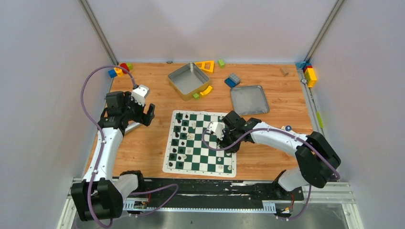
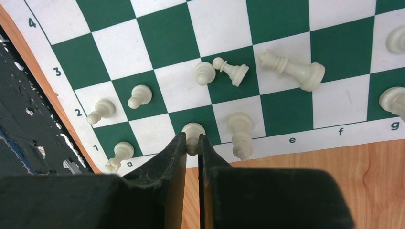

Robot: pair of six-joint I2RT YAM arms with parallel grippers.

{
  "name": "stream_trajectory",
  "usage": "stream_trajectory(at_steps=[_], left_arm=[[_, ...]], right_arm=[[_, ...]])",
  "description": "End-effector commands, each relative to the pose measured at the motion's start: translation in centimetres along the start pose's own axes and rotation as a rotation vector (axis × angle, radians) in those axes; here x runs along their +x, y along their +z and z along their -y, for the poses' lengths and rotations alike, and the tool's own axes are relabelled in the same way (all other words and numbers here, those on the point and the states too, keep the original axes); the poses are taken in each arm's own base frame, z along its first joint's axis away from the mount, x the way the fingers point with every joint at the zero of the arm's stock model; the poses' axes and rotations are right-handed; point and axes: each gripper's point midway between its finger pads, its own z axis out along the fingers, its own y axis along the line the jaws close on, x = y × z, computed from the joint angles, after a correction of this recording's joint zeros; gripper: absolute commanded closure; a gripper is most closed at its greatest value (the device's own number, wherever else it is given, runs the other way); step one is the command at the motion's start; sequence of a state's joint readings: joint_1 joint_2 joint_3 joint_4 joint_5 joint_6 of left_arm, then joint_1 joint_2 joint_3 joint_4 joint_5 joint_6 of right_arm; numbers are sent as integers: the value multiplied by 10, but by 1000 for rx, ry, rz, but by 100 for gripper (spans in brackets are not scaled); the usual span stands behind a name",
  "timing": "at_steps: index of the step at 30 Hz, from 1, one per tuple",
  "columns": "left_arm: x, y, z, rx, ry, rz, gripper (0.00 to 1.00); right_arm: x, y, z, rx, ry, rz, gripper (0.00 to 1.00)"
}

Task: Set up the chess pieces on the board
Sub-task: Place the chess piece on the chessboard.

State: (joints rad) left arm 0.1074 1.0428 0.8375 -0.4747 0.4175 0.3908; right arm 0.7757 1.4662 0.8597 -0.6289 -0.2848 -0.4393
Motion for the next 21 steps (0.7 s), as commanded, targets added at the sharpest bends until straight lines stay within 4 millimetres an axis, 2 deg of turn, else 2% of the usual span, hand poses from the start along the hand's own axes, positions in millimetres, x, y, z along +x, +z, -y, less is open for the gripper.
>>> stream_trajectory(at_steps=[1, 5, 9, 13, 15, 21], left_arm=[[-6, 0, -4, -8, 7, 31, 0], [-5, 0, -4, -8, 8, 29, 0], [-5, 0, -4, -9, 10, 29, 0], [-5, 0, -4, -11, 9, 28, 0], [-6, -1, -4, -11, 10, 28, 0], [-7, -2, -4, -13, 8, 31, 0]], right_arm=[[-8, -2, 3, 21, -13, 41, 89], [-8, -5, 3, 25, -13, 42, 77], [-22, -17, 4, 34, -25, 83, 60], [-52, -36, 3, 25, -63, 162, 49], [-71, -44, 5, 21, -78, 197, 47], [-125, -43, 3, -43, -88, 273, 47]])
